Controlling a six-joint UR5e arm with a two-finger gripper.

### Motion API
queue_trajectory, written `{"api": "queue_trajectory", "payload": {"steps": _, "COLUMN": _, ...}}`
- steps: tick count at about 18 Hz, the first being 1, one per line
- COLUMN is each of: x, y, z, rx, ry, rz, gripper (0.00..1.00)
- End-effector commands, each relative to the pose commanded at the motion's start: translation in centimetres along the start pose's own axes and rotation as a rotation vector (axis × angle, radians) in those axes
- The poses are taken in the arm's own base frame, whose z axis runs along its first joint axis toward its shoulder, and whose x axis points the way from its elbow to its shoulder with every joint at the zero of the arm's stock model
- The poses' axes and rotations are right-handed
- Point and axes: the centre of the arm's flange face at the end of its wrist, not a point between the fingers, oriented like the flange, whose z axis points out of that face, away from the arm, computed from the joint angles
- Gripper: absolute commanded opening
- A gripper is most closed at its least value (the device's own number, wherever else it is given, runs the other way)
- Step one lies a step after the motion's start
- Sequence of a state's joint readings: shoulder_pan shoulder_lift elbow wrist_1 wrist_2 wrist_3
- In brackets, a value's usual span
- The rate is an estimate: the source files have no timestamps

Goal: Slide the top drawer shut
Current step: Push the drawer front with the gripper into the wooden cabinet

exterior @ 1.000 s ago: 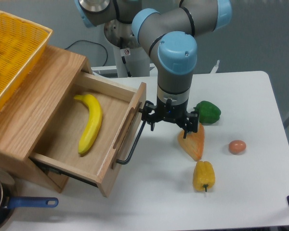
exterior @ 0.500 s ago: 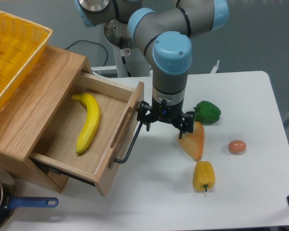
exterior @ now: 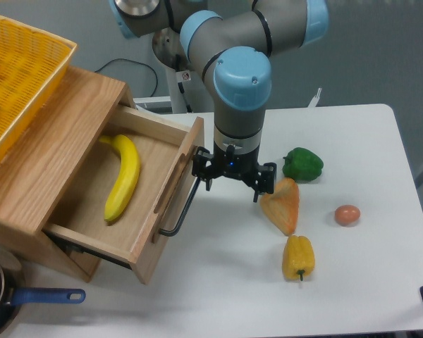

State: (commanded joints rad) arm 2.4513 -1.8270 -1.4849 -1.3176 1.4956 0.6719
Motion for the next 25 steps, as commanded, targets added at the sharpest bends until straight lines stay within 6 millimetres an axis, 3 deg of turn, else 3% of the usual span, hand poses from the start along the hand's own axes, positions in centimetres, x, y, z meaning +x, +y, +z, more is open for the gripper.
{"api": "queue_trajectory", "payload": {"steps": 5, "x": 1.4, "y": -0.1, "z": -0.7, "rx": -0.005, "ry": 0.006, "rz": -0.01, "gripper": 1.0}}
{"api": "queue_trajectory", "payload": {"steps": 25, "x": 5.8, "y": -1.4, "z": 0.2, "rx": -0.024, "ry": 0.026, "rz": -0.016, "gripper": 1.0}}
